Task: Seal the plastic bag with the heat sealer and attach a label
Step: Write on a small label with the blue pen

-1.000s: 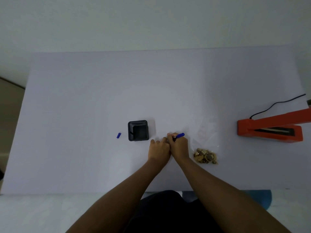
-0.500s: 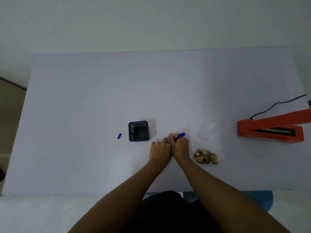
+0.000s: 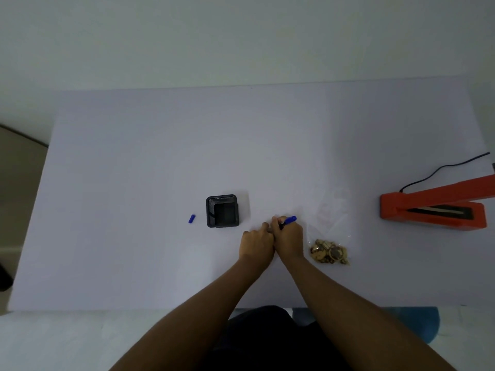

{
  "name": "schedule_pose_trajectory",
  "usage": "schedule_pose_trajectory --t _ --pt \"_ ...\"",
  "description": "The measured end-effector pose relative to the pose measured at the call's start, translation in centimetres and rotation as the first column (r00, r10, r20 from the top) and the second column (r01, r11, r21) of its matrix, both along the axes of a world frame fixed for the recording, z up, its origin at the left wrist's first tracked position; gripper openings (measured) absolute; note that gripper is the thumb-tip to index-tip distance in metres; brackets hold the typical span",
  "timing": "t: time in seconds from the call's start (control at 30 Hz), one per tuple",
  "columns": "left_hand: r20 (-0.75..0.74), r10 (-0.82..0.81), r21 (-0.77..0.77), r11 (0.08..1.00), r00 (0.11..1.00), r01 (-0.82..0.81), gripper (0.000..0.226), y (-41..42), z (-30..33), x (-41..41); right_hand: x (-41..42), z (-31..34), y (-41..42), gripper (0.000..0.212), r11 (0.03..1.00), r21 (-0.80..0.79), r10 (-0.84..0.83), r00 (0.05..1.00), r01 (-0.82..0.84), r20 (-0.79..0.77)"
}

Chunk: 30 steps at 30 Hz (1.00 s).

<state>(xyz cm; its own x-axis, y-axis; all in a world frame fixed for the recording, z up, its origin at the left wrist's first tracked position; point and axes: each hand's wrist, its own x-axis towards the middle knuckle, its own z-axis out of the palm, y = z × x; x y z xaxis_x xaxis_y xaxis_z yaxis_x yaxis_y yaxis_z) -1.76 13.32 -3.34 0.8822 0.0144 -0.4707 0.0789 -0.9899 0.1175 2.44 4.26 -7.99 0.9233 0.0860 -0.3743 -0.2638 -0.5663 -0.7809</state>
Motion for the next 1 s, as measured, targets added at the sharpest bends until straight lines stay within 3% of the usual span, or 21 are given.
schedule_pose_trajectory --t 0.47,0.73,0.9,1.0 --pt "-0.023 -0.014 0.007 1.000 1.000 0.014 0.028 0.1 0.6 0.3 0.4 0.3 -0.4 0.039 0.999 -0.045 -0.025 0.999 0.026 0.029" --pt "-0.001 -0.007 -0.019 1.000 1.000 0.007 0.051 0.4 0.2 -0.2 -0.4 0.6 -0.1 0.044 0.995 -0.021 0.100 0.994 -0.099 0.046" --pt "-0.029 -0.002 -0.016 1.000 1.000 0.002 0.039 0.2 0.4 -0.1 -0.6 0.4 -0.4 0.043 0.998 0.007 0.056 0.997 -0.056 0.047" --pt "-0.029 -0.005 -0.018 1.000 1.000 0.004 0.042 0.0 0.4 0.0 -0.6 0.6 -0.5 0.045 0.999 0.014 0.051 0.997 -0.052 0.056"
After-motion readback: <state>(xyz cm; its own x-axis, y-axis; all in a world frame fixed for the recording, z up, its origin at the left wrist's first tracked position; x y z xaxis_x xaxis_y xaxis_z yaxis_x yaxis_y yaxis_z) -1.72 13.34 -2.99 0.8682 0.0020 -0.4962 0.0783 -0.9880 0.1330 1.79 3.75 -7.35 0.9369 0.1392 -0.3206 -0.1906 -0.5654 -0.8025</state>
